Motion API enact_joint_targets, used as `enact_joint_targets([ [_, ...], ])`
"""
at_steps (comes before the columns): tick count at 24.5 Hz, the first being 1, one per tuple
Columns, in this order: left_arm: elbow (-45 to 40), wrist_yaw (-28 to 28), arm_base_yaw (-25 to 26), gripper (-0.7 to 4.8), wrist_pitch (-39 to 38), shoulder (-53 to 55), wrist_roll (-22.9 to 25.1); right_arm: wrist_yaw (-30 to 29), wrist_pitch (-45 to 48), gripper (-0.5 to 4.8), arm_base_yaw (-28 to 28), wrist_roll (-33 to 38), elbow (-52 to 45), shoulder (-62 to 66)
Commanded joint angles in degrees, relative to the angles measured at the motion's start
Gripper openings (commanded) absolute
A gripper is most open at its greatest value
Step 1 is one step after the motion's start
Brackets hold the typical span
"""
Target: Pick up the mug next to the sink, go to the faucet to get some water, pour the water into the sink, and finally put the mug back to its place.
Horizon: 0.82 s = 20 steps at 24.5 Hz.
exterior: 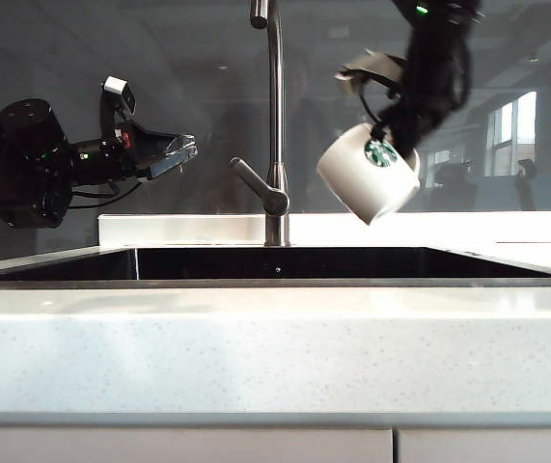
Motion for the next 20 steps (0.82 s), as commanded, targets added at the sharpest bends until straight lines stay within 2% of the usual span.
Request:
enact_joint_targets([
  [1,0.1,-0.2,0.1,2.4,1.9,-0.4,-1.5,-10.7,10.7,-0.09,-3.8,12.1,-7.4,-5.2],
  [5,0.1,-1.5,0.1,2.4,1.9,-0.4,-2.2,-16.4,29.0,-0.09,-11.6,22.3,-24.2,-12.2],
  [7,0.2,-2.1,0.1,2.4,1.9,-0.4,-2.2,-16.3,34.9,-0.09,-13.9,24.3,-29.7,-13.9],
  [10,0.2,-2.8,0.1,2.4,1.9,-0.4,-2.3,-15.5,49.7,-0.09,-18.8,27.8,-41.8,-16.6],
  [13,0.1,-2.8,0.0,2.4,1.9,-0.4,-2.3,-15.3,63.1,-0.09,-21.9,28.2,-50.6,-17.0],
  [15,0.2,-2.8,0.0,2.4,1.9,-0.4,-2.4,-15.3,66.7,-0.09,-23.5,28.2,-53.3,-17.0],
  [20,0.1,-2.8,0.0,2.4,1.9,-0.4,-2.4,-16.6,67.8,-0.09,-28.0,26.5,-54.7,-16.4],
])
